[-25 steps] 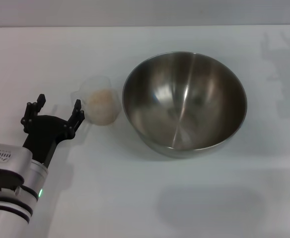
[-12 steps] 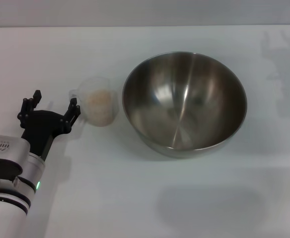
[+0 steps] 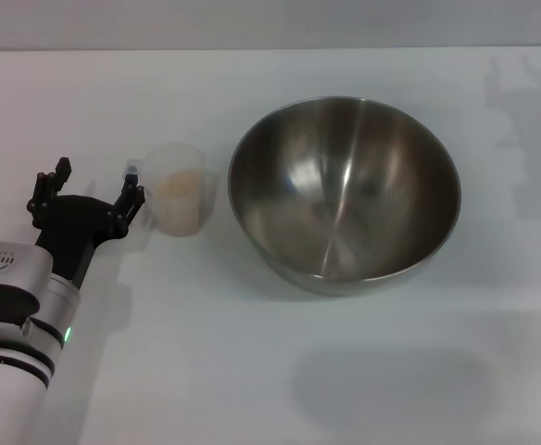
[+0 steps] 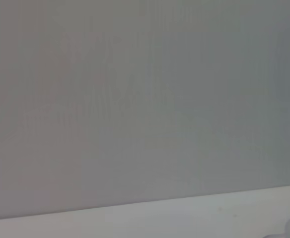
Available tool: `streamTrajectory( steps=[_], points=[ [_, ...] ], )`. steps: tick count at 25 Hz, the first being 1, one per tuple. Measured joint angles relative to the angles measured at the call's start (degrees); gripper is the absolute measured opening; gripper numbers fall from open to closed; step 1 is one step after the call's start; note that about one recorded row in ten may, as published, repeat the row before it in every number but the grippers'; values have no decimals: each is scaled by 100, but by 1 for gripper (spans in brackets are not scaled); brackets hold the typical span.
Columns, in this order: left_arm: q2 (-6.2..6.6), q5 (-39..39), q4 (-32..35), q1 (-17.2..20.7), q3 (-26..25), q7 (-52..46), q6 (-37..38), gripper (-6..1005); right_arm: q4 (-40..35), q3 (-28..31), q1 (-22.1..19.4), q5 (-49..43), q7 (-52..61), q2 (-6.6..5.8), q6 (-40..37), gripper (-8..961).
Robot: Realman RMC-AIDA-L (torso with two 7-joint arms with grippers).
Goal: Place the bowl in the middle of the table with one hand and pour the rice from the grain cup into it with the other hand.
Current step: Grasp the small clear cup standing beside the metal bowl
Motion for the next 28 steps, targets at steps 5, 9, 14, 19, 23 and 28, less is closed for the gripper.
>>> streamTrajectory(
  steps=[5, 9, 14, 19, 23, 28],
  points=[
    [0, 1, 9, -73, 0, 0, -82, 838, 0, 0, -1, 0, 0, 0, 0, 470],
    [0, 1, 63, -149, -6, -3, -187, 837, 0, 1, -2, 3, 0, 0, -1, 471],
    [0, 1, 76, -208, -7, -14, -305, 835, -1, 1, 7, 13, 0, -3, -1, 473],
    [0, 2, 81, -263, -90, -17, -383, 832, -15, 0, 20, 16, 0, -9, 17, 474],
    [0, 2, 148, -314, -160, -69, -495, 832, -18, 1, 33, 16, 0, -9, 23, 476],
    [0, 1, 280, -383, -157, -383, -526, 774, -18, 1, 53, 14, 0, -9, 24, 477]
  ],
)
